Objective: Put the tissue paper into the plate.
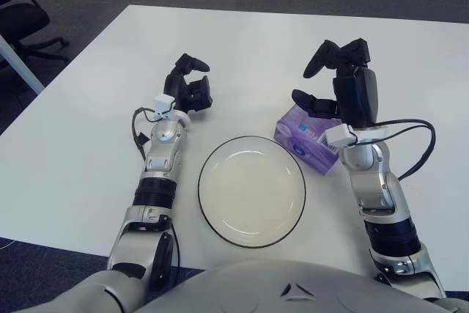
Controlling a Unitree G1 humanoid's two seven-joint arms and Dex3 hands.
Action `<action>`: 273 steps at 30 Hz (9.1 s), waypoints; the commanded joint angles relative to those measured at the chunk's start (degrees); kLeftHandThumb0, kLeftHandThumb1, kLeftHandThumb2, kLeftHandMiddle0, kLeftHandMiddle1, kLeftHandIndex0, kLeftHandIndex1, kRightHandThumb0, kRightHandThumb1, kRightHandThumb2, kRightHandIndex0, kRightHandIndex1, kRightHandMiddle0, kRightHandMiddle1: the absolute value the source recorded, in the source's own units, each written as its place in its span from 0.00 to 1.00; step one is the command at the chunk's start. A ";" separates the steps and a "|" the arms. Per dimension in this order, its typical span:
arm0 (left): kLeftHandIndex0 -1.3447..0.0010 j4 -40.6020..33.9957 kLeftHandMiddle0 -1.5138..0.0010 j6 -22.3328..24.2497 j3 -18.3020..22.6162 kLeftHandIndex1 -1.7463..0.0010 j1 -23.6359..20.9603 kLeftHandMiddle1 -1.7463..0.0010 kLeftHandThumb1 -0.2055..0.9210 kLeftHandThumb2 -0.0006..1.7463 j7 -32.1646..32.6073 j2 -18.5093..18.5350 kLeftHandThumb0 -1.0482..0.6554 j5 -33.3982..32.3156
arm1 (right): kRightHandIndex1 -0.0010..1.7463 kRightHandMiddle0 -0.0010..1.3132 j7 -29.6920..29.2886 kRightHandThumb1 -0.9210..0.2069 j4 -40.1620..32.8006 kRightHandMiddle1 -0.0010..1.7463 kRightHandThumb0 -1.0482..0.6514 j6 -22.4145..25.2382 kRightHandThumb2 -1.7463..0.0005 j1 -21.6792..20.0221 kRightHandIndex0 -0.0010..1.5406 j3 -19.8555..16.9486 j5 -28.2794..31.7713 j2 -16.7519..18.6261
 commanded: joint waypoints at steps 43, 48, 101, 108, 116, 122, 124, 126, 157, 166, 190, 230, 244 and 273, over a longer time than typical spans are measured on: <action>0.58 4.22 0.14 0.39 1.00 0.00 7.82 0.00 0.52 0.71 -0.45 -2.24 0.35 -0.01 | 0.01 0.00 55.65 0.00 -28.66 0.16 0.03 15.36 0.42 17.75 0.00 -0.24 -11.71 -11.23; 0.58 4.21 0.14 0.48 0.96 0.00 7.82 0.00 0.52 0.71 -0.29 -2.04 0.35 0.03 | 0.01 0.00 58.68 0.00 -28.60 0.16 0.03 15.01 0.42 16.60 0.01 -2.46 -12.03 -13.44; 0.58 4.64 0.14 -0.14 1.23 0.00 7.61 0.00 0.52 0.71 -0.05 -1.86 0.35 0.35 | 0.03 0.00 48.44 0.00 -17.38 0.19 0.07 7.14 0.38 14.91 0.02 -9.29 -7.01 -19.43; 0.58 4.28 0.14 0.14 1.18 0.00 7.67 0.00 0.52 0.71 0.30 -1.93 0.35 0.52 | 0.02 0.00 47.72 0.00 -11.23 0.20 0.06 5.91 0.38 14.18 0.02 -8.70 -5.97 -20.87; 0.58 4.11 0.14 0.21 1.24 0.00 7.72 0.00 0.52 0.71 0.46 -1.94 0.35 0.54 | 0.00 0.00 54.35 0.00 -10.18 0.14 0.04 7.46 0.40 12.64 0.00 -7.15 -3.80 -23.74; 0.58 4.10 0.14 -0.13 1.24 0.00 7.72 0.00 0.52 0.71 0.43 -1.93 0.35 0.56 | 0.00 0.00 58.22 0.00 -7.27 0.06 0.03 7.88 0.42 9.90 0.00 -4.98 -1.85 -25.72; 0.58 4.35 0.14 -0.33 1.27 0.00 7.66 0.00 0.53 0.70 0.29 -1.85 0.35 0.56 | 0.00 0.00 57.99 0.00 -5.60 0.04 0.03 7.40 0.43 8.96 0.00 -4.53 -0.50 -25.94; 0.59 4.57 0.14 -0.54 1.28 0.00 7.62 0.00 0.53 0.70 0.17 -1.77 0.35 0.56 | 0.00 0.00 57.13 0.00 -3.67 0.03 0.03 6.48 0.44 8.04 0.00 -4.19 1.07 -26.06; 0.62 3.76 0.14 -1.67 0.83 0.00 8.83 0.00 0.57 0.67 -0.64 -1.55 0.36 0.72 | 0.04 0.00 41.57 0.00 35.06 0.30 0.07 -26.44 0.46 -12.47 0.08 1.80 16.68 -27.35; 0.62 2.63 0.14 -1.41 0.66 0.00 9.69 0.00 0.57 0.67 -0.73 -1.90 0.36 0.67 | 0.06 0.00 35.92 0.00 47.09 0.36 0.07 -39.95 0.44 -19.19 0.12 4.41 14.17 -28.20; 0.59 0.80 0.14 -0.38 0.30 0.00 10.62 0.00 0.54 0.70 0.10 -2.20 0.35 1.01 | 0.05 0.00 -13.16 0.00 55.29 0.23 0.10 -49.28 0.33 -30.97 0.09 15.45 -25.63 -37.38; 0.58 0.58 0.15 -0.36 -0.23 0.00 10.93 0.00 0.52 0.71 0.63 -2.36 0.34 1.65 | 0.01 0.00 -22.90 0.00 48.42 0.20 0.09 -34.33 0.39 -22.81 0.01 12.09 -1.84 -38.49; 0.58 1.57 0.14 -0.64 -0.43 0.00 10.44 0.00 0.52 0.71 0.51 -1.89 0.35 2.10 | 0.00 0.00 -2.95 0.00 26.10 0.12 0.06 -15.76 0.46 -10.39 0.00 3.07 4.43 -32.16; 0.62 3.68 0.15 -1.97 -0.74 0.00 9.43 0.00 0.59 0.66 0.53 -1.81 0.36 3.02 | 0.00 0.00 27.83 0.00 7.18 0.05 0.00 27.80 0.51 -8.25 0.00 7.52 -28.54 -11.23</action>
